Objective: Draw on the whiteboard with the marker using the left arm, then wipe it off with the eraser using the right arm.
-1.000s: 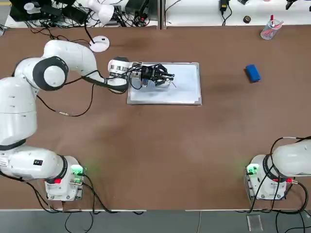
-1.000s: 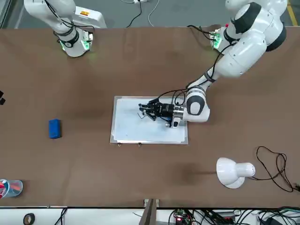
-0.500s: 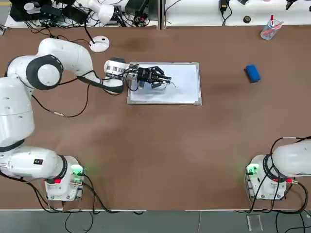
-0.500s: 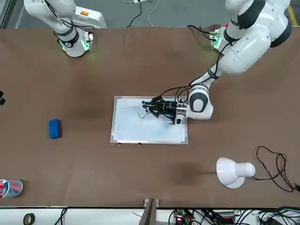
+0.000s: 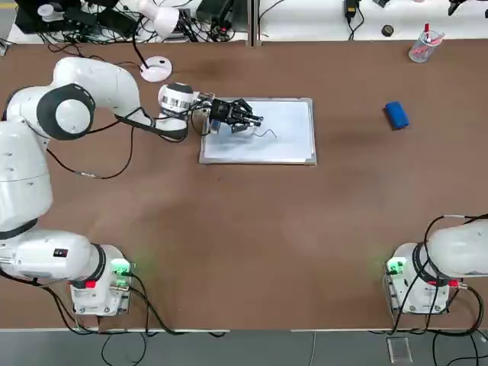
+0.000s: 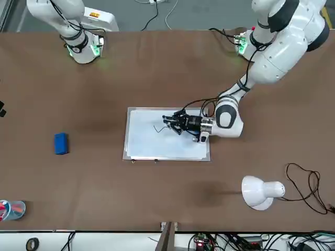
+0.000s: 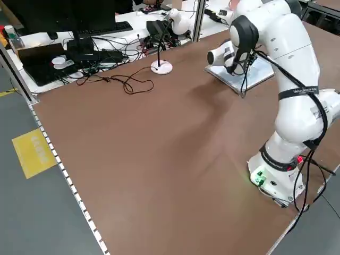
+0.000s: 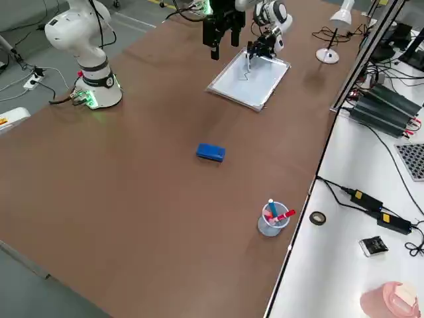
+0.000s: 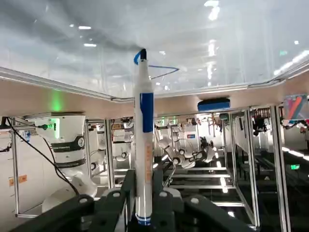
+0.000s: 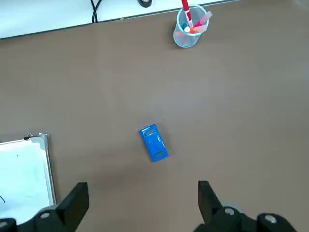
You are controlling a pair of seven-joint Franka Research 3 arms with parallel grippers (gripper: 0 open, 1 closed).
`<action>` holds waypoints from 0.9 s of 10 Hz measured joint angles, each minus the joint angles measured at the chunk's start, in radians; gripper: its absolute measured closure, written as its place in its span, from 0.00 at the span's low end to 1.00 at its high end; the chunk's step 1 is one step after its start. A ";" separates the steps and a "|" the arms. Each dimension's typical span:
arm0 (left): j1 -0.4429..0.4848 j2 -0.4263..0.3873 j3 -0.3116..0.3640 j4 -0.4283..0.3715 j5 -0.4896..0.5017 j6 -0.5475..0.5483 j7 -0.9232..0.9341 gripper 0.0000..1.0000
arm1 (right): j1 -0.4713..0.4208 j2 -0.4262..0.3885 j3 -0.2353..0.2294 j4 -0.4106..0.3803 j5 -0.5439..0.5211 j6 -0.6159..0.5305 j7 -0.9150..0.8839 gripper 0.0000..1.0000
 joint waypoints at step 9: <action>0.030 -0.120 0.011 0.238 0.623 -0.029 -0.489 0.82 | 0.000 0.000 0.001 -0.001 0.000 0.000 0.000 0.00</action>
